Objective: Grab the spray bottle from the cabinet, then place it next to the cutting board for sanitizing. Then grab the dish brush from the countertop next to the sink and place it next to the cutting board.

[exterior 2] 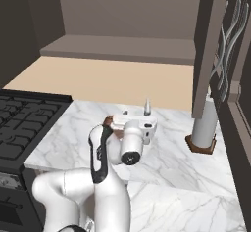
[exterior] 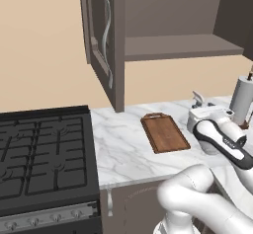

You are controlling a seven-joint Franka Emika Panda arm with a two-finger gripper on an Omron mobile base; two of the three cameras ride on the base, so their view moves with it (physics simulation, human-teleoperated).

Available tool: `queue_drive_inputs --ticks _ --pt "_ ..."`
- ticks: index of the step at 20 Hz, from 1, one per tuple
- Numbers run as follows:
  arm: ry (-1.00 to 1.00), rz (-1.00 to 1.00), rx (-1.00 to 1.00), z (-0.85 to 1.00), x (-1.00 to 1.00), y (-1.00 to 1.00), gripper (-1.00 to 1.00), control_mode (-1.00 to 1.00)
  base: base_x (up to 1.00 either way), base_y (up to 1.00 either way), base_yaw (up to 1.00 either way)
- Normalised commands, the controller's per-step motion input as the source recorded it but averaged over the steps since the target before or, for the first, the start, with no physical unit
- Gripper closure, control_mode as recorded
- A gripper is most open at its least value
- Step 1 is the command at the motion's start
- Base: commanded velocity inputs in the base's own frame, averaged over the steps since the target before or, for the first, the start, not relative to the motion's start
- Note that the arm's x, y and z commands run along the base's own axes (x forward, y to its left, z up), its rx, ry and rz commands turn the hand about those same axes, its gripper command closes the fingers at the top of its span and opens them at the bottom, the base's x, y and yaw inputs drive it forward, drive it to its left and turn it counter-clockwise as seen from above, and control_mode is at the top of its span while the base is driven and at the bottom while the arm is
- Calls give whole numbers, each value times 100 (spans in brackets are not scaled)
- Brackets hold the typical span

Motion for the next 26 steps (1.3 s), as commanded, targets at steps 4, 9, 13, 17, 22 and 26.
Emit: queue_drive_inputs --ticks 4,9,13,17,22,26 --pt "40 0 0 100 -51 0 -100 -100 0 0 0" --pt "51 0 0 100 -64 -7 -100 -100 0 0 0" --pt "52 0 0 100 -61 -6 -100 -100 0 0 0" --pt "59 0 0 95 -57 -2 -100 -100 0 0 0" --pt "22 0 0 -23 -43 21 -100 -100 0 0 0" --pt "0 0 1 -29 -52 19 -100 -100 0 0 0"
